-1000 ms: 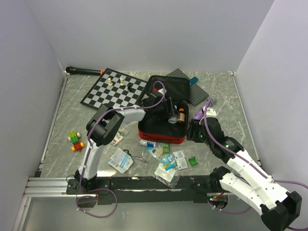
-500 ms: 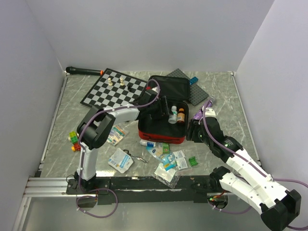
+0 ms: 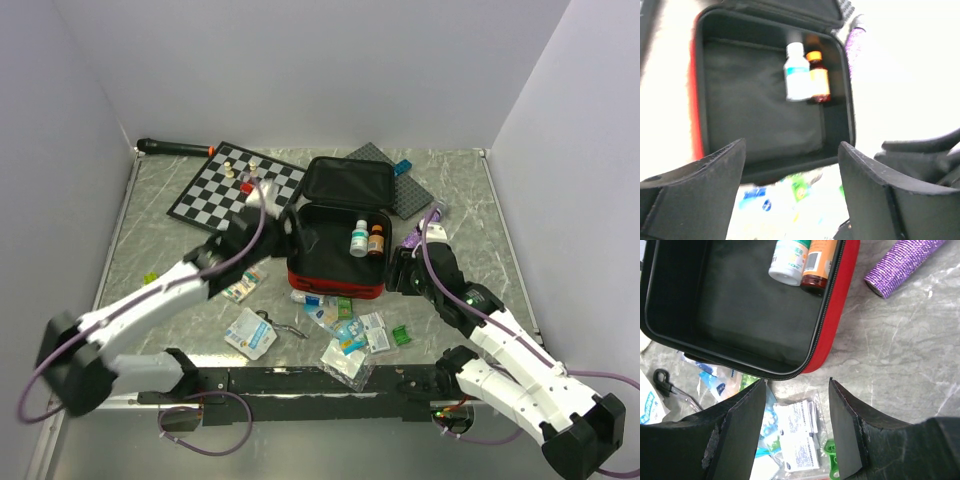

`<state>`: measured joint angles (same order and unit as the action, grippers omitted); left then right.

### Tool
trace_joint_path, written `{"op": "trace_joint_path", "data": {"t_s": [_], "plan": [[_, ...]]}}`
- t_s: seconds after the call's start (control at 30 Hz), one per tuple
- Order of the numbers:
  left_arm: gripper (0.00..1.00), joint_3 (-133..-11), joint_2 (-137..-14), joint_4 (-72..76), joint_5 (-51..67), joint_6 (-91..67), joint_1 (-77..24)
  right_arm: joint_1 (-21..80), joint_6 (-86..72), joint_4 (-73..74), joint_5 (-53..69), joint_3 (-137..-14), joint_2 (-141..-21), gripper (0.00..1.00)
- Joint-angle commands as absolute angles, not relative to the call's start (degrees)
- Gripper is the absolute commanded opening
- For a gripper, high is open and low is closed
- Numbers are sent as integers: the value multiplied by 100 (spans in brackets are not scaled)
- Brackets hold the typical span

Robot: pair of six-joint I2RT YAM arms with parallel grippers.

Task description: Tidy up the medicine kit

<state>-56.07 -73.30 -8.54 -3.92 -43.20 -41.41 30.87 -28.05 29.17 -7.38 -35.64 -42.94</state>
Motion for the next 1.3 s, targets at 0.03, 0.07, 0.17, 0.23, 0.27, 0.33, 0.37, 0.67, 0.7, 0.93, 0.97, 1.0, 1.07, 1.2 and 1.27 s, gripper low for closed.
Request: {"op": "trace_joint_path", "data": {"t_s": [0.03,0.07,0.17,0.23,0.27,0.33,0.37,0.67,0.7,0.93,0.97,1.0,1.07,1.2,1.27], "plan": [[77,-4055,-6216,-1486,-1967,-4937,-4850,3059,-2856,2523,-615,-3498,-4359,60],[76,-3826,-6101,-1442,-2056,-5113,-4965,3059,-2865,2505,-607,-3481,-4394,60],[74,-3446,-6266,-1337,-2153,-5466,-5141,3059,-2883,2470,-580,-3480,-4473,60],[72,-3375,-6476,-1135,-2293,-5475,-5273,3059,-2892,2452,-554,-3489,-4517,60],[72,-3340,-6530,-995,-2372,-5476,-5317,3059,-2892,2470,-545,-3498,-4526,60],[72,-3226,-6583,-617,-2399,-5441,-5326,3059,-2900,2540,-554,-3507,-4491,60],[72,-3165,-6627,-467,-2408,-5440,-5326,3050,-2909,2566,-571,-3507,-4448,60],[69,-3094,-7461,289,-2259,-5265,-5326,3059,-2971,2716,-624,-3366,-4227,60],[68,-3076,-7479,307,-2294,-5265,-5326,3059,-2971,2725,-615,-3366,-4236,60],[60,-3059,-7813,483,-2233,-5194,-5300,3059,-2962,2707,-598,-3393,-4298,60],[58,-3067,-7866,501,-2206,-5186,-5291,3059,-2962,2707,-589,-3401,-4307,60],[56,-3076,-7936,510,-2180,-5168,-5291,3059,-2962,2716,-589,-3401,-4315,60],[52,-3076,-8015,501,-2162,-5159,-5291,3059,-2971,2716,-589,-3401,-4307,60],[44,-2971,-8016,545,-2153,-5185,-5282,3059,-2979,2716,-598,-3384,-4280,60],[37,-2944,-7998,519,-2162,-5203,-5282,3067,-2979,2716,-589,-3384,-4280,60]]}}
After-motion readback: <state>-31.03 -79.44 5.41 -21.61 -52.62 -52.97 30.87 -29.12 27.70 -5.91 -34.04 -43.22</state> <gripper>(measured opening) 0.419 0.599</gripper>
